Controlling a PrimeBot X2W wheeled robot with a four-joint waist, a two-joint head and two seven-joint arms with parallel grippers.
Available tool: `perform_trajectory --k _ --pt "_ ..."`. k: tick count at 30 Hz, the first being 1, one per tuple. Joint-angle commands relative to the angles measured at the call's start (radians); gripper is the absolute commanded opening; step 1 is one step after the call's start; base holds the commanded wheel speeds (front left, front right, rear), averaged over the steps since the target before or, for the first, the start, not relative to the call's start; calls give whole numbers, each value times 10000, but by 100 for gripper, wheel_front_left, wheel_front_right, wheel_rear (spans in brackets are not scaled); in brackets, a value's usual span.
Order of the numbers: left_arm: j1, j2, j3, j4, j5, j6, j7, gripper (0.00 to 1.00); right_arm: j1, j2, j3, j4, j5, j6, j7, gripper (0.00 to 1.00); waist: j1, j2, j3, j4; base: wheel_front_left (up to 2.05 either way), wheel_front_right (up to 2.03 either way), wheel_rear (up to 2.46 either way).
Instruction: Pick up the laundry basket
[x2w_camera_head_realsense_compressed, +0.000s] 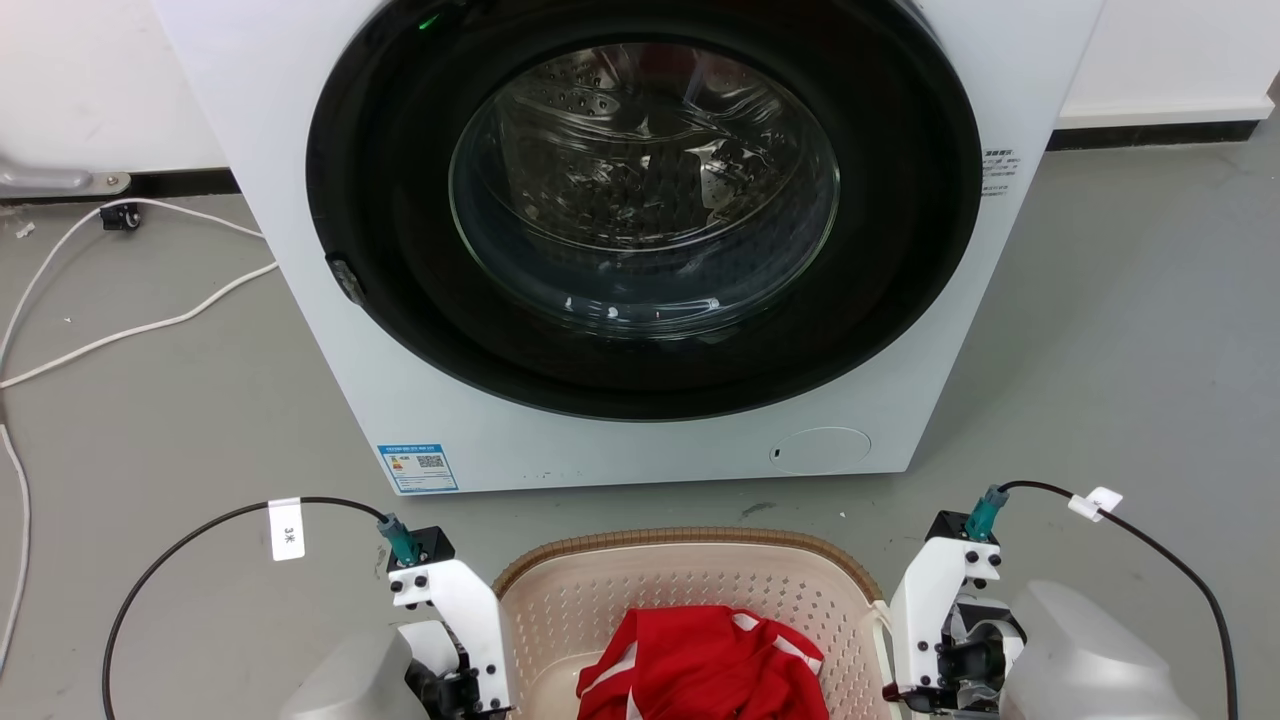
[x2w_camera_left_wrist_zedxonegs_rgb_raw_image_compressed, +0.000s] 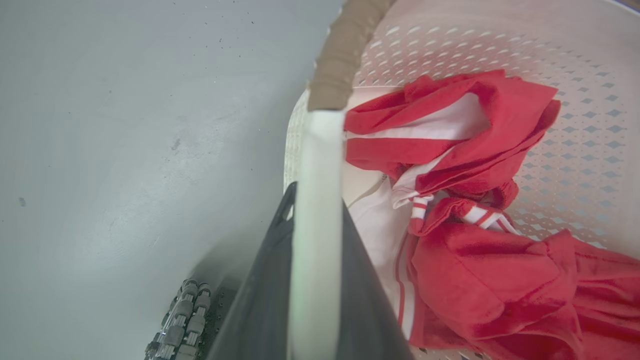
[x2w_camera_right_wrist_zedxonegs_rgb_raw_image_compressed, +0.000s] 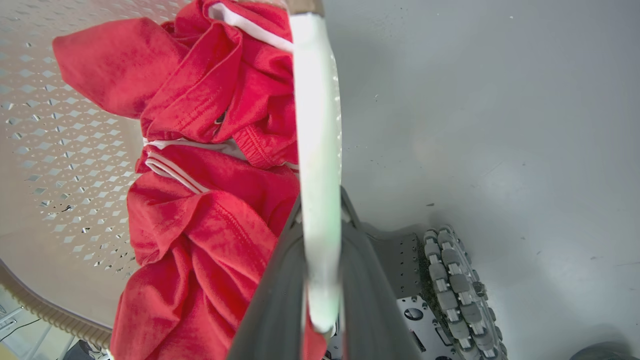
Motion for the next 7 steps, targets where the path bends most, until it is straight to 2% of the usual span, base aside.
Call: perform_trajectory --k 1,7 --pt "34 -336 9 -134 -136 -116 -52 0 47 420 -16 -135 142 138 36 0 0 -1 -1 1 0 0 0" --pt "30 -328 -22 -134 -175 -108 -74 0 37 420 -41 -135 111 138 16 0 0 -1 -3 0 0 0 0"
